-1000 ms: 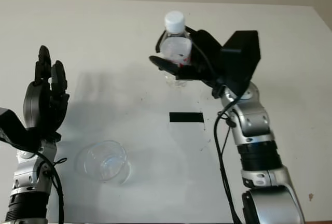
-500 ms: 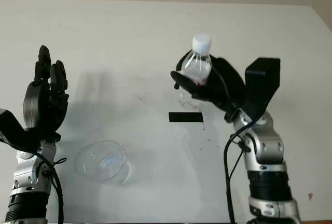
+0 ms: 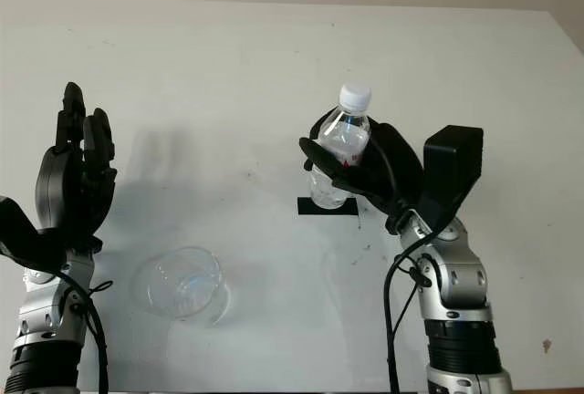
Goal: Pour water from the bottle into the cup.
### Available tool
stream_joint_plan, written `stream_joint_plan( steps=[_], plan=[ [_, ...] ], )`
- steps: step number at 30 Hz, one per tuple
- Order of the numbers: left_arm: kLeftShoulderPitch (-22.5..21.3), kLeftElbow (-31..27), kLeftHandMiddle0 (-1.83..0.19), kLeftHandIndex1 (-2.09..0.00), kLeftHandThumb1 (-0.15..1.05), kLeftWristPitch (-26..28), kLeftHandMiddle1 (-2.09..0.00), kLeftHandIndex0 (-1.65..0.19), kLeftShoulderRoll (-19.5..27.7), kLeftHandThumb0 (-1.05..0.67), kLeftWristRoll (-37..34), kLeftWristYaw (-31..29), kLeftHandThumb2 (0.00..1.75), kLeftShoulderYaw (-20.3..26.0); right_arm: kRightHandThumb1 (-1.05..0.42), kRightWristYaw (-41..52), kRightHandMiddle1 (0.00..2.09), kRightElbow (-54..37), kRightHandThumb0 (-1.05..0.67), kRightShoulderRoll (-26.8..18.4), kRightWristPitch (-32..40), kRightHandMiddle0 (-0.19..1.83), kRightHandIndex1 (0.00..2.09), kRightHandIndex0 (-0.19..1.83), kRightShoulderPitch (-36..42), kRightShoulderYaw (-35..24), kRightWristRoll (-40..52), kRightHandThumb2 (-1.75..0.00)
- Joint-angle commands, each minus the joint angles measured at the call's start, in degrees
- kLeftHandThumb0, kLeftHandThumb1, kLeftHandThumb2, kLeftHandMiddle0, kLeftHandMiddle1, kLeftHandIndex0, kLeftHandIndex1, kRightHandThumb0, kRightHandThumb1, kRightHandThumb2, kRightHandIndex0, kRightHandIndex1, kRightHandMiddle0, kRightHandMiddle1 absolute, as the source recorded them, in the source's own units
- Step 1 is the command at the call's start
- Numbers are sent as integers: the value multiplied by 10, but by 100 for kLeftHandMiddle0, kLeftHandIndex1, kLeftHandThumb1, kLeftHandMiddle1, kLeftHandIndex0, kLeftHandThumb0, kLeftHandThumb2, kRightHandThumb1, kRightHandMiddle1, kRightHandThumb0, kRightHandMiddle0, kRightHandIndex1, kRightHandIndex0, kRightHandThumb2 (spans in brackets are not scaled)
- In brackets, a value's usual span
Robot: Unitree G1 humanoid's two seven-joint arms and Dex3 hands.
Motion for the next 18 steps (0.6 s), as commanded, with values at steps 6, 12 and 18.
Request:
stream_joint_plan(
  steps=[6,12,18],
  plan=[
    [6,-8,19,0,105,-4,0,19,3,-71,1,-2,57,3,-105,-1,209,-20,-46,-6,3,91,209,127,-1,6,-14,-50],
    [4,-6,19,0,105,-5,0,19,3,-70,0,-2,57,4,-105,1,209,-3,-46,-4,-24,89,209,127,0,11,-36,-49],
    [4,-5,19,0,105,-8,0,19,5,-69,0,-6,59,3,-105,-4,209,15,-47,-1,-49,85,209,124,2,21,-64,-49]
  ],
)
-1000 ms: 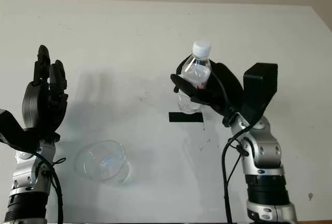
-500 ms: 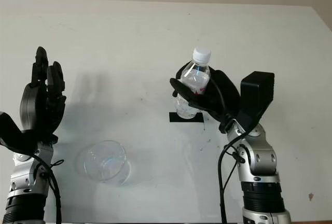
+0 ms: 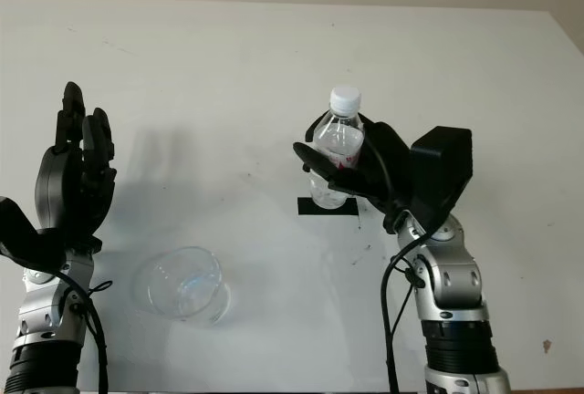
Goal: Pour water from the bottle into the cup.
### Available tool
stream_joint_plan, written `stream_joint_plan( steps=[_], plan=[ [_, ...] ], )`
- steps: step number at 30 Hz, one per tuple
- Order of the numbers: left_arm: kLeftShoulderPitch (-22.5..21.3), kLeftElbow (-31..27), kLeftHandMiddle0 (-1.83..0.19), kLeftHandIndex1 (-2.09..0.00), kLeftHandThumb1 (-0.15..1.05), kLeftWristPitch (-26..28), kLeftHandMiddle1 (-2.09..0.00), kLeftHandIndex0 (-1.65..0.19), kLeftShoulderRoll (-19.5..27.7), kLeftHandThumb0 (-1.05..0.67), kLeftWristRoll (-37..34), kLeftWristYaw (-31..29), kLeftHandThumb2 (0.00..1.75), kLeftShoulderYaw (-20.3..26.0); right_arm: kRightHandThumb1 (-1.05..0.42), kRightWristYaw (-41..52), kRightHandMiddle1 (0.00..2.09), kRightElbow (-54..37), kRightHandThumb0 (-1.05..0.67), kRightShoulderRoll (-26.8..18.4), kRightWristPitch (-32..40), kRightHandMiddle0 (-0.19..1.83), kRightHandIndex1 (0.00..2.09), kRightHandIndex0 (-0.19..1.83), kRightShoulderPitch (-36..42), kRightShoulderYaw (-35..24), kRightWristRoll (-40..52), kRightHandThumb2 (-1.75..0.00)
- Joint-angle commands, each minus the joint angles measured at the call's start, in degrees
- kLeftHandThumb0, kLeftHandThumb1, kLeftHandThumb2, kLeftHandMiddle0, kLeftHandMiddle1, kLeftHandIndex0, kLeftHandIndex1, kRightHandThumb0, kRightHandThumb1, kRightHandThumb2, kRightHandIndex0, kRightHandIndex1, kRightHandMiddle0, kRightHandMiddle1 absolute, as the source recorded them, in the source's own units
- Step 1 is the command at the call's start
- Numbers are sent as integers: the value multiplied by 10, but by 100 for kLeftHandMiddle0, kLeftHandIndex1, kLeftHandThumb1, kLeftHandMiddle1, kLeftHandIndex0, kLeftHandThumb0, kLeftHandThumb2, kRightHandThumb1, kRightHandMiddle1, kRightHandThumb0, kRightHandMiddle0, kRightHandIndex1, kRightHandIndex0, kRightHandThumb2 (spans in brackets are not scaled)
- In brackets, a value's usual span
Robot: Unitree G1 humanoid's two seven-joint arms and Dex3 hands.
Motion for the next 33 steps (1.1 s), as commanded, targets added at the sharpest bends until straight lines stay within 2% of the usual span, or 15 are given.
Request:
stream_joint_plan(
  steps=[1,11,33],
  plan=[
    [4,-5,19,0,105,-6,0,19,5,-69,0,-3,59,3,-105,-1,209,2,-47,0,-15,84,209,122,2,0,-5,-49],
    [2,1,19,0,105,-7,0,19,6,-70,-1,-3,58,5,-105,4,209,31,-47,9,-63,78,209,122,6,1,-10,-48],
    [-8,12,19,0,105,-9,0,19,11,-69,-5,-12,59,11,-105,-1,209,21,-49,15,-29,77,209,117,25,-9,16,-45]
  ],
)
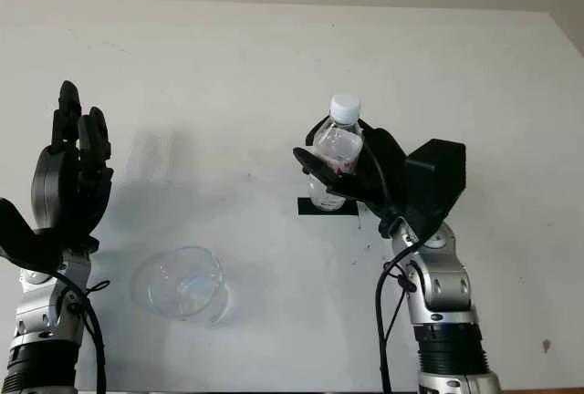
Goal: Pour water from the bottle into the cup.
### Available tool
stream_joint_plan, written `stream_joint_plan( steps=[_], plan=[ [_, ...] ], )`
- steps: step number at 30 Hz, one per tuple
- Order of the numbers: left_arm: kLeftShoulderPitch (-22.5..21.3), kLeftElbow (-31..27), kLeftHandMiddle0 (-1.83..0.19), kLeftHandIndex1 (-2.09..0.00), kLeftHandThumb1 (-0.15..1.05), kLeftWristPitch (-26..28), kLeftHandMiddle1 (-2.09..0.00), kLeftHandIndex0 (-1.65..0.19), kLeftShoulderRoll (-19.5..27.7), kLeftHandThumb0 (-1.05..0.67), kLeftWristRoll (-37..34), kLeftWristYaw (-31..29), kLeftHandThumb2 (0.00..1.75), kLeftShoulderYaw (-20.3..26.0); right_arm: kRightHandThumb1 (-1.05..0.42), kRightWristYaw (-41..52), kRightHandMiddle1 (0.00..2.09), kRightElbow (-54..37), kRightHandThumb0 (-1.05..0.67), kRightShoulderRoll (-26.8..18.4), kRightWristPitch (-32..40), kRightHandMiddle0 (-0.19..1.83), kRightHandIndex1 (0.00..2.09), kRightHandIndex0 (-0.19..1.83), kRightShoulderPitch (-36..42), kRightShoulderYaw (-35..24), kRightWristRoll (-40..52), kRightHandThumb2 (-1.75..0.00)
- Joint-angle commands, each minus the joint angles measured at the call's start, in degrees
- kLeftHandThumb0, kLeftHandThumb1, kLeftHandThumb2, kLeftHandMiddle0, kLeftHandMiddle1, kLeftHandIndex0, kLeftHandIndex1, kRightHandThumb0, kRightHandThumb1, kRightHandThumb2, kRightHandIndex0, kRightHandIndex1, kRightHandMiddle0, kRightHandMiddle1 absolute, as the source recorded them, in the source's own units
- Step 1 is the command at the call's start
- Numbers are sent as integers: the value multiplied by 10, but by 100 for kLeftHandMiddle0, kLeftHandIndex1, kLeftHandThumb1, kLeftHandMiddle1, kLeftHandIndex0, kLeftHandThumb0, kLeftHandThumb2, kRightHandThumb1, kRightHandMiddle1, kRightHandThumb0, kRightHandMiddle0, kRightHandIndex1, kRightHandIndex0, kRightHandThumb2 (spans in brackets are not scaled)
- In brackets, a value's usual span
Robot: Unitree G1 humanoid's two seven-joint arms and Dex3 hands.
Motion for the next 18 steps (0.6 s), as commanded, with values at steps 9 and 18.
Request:
stream_joint_plan(
  steps=[9,18],
  plan=[
    [-5,-3,19,0,105,-4,-1,19,6,-70,-1,0,58,4,-100,45,153,9,-61,-7,-43,-11,162,-9,31,-4,13,-7],
    [-4,-1,19,0,105,-7,-1,19,6,-70,-1,-3,57,5,-91,103,25,57,-67,-31,-132,-6,7,-3,38,6,-12,-5]
  ],
)
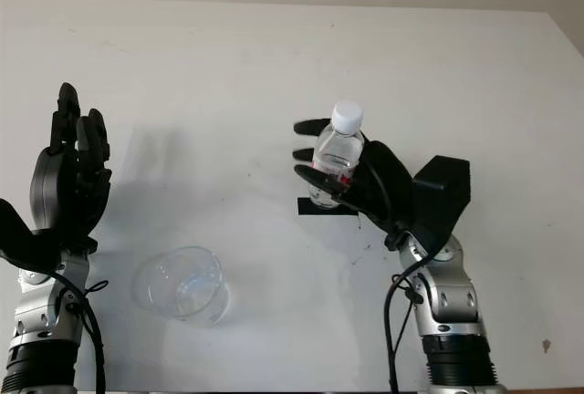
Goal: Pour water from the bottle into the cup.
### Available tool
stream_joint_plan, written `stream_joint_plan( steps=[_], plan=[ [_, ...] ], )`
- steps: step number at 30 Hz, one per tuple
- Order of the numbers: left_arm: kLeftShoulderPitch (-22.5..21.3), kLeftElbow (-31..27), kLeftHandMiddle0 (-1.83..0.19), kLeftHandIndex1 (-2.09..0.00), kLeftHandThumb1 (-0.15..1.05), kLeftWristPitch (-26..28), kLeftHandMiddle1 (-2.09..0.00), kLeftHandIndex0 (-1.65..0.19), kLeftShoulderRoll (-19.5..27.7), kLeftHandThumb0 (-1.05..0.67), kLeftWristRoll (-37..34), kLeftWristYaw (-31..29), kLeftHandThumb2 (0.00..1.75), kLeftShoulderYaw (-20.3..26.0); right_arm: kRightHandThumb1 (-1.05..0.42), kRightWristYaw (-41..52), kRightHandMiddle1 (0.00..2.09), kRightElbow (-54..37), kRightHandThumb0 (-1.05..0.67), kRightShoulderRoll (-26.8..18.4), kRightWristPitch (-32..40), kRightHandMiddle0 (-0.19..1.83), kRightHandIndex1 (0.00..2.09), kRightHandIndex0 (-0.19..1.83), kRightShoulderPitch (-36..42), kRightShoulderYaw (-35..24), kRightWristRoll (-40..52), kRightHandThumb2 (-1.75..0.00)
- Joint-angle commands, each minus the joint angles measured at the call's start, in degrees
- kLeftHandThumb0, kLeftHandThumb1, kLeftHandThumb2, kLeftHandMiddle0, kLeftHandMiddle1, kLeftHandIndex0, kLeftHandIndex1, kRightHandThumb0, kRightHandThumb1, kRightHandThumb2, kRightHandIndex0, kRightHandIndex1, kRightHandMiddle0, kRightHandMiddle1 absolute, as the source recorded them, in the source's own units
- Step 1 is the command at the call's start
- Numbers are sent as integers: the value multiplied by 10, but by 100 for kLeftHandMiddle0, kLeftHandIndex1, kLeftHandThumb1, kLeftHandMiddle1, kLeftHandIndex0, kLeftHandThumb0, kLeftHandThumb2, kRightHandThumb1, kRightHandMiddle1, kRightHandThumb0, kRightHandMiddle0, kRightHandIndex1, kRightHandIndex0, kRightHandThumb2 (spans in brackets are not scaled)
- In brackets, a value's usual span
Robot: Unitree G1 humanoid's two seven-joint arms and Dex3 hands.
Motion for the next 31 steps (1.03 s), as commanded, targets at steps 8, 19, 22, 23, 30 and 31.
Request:
stream_joint_plan(
  steps=[8,19,22,23,30,31],
  plan=[
    [-1,-2,19,0,105,-2,-2,19,6,-70,-2,-4,57,3,-91,6,14,22,-75,-2,-47,-10,3,-11,18,-5,1,-5],
    [1,-1,19,0,105,-3,-1,19,6,-71,2,-3,57,4,-92,8,0,79,-92,-13,-200,-19,0,-19,20,-1,-45,-5],
    [3,-4,19,0,105,-1,0,19,8,-71,4,-4,58,2,-92,-1,0,69,-91,-1,-222,-19,0,-19,31,-4,-36,-6],
    [3,-5,19,0,105,0,-1,19,8,-71,4,-4,57,2,-93,0,0,59,-90,2,-227,-19,0,-19,36,-2,-31,-6],
    [10,-17,19,-1,105,2,-2,19,5,-70,1,-4,57,2,-95,5,0,-10,-94,-1,-228,-19,0,-19,64,8,-23,-6],
    [13,-21,19,0,105,3,-1,19,4,-70,2,-3,57,2,-95,7,0,-18,-93,-2,-225,-19,0,-19,67,10,-21,-6]
  ],
)
